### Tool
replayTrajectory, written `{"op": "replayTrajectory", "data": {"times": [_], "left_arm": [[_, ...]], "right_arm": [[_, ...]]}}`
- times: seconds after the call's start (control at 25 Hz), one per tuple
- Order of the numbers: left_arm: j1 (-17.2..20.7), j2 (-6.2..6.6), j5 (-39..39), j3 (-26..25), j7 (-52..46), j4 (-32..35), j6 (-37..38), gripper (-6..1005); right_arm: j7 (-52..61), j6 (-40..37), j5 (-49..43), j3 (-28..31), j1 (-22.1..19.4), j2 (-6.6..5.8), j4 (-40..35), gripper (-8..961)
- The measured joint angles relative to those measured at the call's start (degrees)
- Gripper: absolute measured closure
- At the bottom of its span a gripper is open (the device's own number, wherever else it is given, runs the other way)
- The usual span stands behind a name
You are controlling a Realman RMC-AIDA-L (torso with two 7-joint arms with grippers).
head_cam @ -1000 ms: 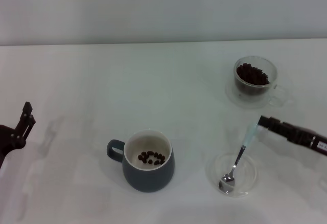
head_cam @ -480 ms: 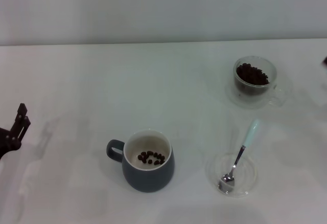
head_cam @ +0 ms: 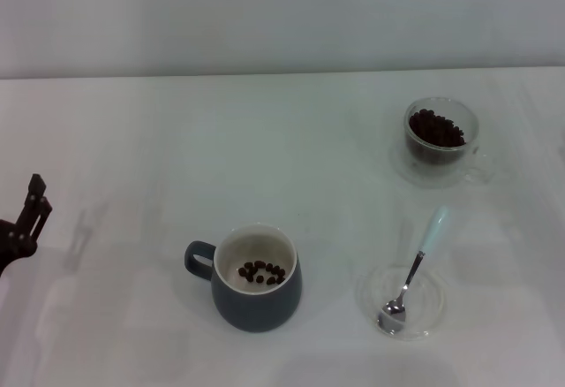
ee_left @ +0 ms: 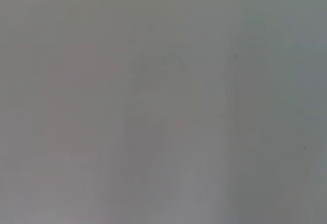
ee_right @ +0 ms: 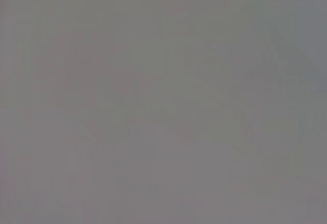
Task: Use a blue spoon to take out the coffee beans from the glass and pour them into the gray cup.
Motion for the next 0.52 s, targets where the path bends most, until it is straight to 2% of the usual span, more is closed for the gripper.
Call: {"op": "replayTrajectory", "data": {"times": [0.52], "left_arm": [[0.37, -0.10, 0.01, -0.01, -0.24, 0.61, 0.23, 227]], "right_arm": [[-1.37, 0.93, 0.46, 0.87, 0.27, 0.17, 1.26, 156]]}}
